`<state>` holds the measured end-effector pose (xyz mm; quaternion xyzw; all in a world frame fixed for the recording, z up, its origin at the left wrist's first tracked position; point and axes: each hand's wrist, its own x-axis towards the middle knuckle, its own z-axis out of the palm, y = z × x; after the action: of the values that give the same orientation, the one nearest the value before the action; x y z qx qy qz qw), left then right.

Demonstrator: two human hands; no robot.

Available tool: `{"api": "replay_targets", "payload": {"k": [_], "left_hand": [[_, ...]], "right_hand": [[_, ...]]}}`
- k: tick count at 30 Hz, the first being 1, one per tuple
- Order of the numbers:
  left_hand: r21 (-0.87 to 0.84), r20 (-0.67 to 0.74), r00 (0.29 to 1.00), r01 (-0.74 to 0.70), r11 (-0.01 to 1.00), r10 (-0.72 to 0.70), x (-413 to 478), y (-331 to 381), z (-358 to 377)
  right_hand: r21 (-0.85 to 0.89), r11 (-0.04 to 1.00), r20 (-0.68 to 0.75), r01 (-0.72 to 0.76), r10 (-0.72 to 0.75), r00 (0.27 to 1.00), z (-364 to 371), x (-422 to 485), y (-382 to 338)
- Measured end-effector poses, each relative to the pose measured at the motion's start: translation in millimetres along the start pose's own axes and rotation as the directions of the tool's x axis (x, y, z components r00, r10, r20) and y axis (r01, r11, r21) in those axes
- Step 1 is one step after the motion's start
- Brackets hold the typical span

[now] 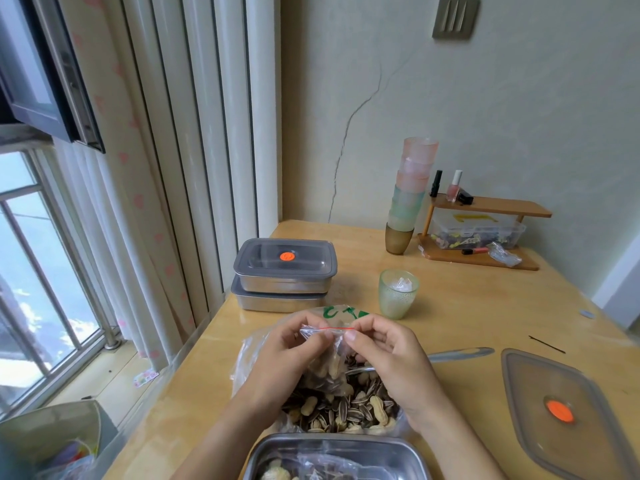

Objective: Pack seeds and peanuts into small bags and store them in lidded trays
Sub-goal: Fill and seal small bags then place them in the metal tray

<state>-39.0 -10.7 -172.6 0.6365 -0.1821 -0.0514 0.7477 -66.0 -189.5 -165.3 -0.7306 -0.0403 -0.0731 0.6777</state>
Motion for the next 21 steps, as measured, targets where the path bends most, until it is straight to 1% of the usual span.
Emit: {"api": "replay_targets", "payload": {"k": [3,8,11,15,21], "left_hand": [[-0.044,-0.003,1.0,0.016,0.999,-0.016,0.4,-0.2,0.7],[-0.043,-0.01,1.0,0.026,0.999,-0.026,-0.8,2.4,3.5],[-0.011,-0.017,0.999,0.027,1.0,-0.027,-1.2,2.6,3.0],[0.002,-0.028,0.998,0.059,0.998,-0.059,-1.7,4.8,3.3],[0.004,-0.033,0.995,0.09,0.996,-0.089,-3.6,8.5,4.6]], "right_hand": [[0.006,1.0,-0.009,0.019,-0.019,1.0,1.4,0.1,1.9],[0.022,0.999,-0.023,0.029,-0.029,0.999,3.6,-0.3,1.3],[0.009,0.999,-0.021,0.033,-0.032,0.999,2.3,-0.4,1.8],[-0.047,0.997,-0.013,0.054,-0.055,0.998,3.2,-0.7,1.9],[-0.177,0.975,-0.029,0.135,-0.142,0.989,4.8,0.0,4.2]]}}
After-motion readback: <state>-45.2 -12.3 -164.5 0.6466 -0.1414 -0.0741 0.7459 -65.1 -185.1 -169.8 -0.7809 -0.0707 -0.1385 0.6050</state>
